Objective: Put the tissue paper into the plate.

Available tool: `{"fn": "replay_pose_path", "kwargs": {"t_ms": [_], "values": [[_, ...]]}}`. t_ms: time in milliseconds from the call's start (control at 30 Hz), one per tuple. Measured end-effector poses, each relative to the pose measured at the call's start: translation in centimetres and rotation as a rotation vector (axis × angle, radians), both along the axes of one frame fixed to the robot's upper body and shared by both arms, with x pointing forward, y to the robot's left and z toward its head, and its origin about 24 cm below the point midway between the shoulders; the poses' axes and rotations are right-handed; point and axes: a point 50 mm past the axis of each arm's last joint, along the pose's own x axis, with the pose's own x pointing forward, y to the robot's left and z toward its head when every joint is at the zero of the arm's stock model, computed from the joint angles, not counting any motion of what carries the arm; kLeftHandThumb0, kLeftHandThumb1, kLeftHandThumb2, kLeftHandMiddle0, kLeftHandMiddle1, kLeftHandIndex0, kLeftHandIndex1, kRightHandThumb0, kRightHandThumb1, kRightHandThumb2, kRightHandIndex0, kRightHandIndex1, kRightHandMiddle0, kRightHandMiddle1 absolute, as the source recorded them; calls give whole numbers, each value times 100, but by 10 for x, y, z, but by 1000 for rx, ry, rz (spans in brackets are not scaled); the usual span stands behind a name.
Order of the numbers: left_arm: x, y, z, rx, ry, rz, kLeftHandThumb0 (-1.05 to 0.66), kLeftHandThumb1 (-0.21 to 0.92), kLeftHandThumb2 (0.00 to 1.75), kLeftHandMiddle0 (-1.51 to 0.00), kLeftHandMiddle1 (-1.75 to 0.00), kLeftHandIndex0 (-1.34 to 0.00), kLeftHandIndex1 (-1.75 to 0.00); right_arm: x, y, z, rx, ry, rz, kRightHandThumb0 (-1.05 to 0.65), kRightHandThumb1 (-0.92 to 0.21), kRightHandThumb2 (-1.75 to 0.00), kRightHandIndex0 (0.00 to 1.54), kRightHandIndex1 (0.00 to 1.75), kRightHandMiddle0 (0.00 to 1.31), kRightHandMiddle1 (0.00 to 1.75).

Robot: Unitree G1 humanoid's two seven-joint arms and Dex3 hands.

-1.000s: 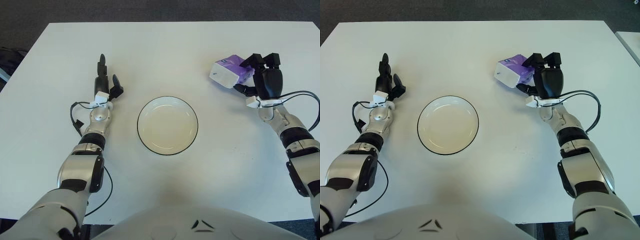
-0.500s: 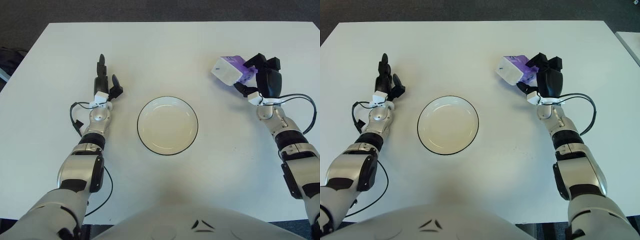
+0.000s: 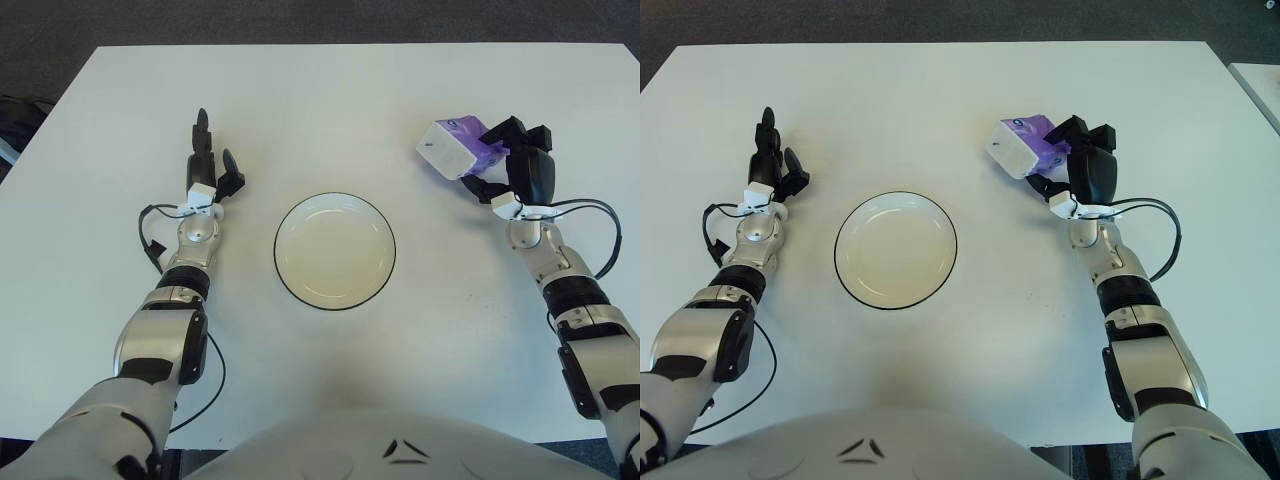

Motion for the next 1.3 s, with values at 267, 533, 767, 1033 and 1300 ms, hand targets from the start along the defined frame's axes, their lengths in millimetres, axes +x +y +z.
{"fn": "replay_pose_path", "kwargs": {"t_ms": [267,533,767,1033,1300], "values": [[0,1,-1,4,4,5,-93,92,107,-9,0,0,-13,-6,5,-1,-1,-1,29,-47,-34,-128,130,175,59,175],[0,2,-1,6,14,2,-92,92,107,-10,-1,0,-11,-11,9,2,24,-1,35,-47,-33,-129,130,175,59,175],[0,3,-1,9,17,1,-92,92,107,-10,-1,0,-11,-12,26,13,92,20,77,-47,-33,-130,129,175,60,175],[1,3,-1,8,17,-1,-92,92,108,-11,-1,0,-12,-12,43,25,134,-8,131,-47,-33,-130,129,175,60,175],[1,3,-1,10,17,1,-92,92,106,-10,-1,0,-11,-4,53,42,136,-68,161,-47,-33,-129,129,175,59,175]]}}
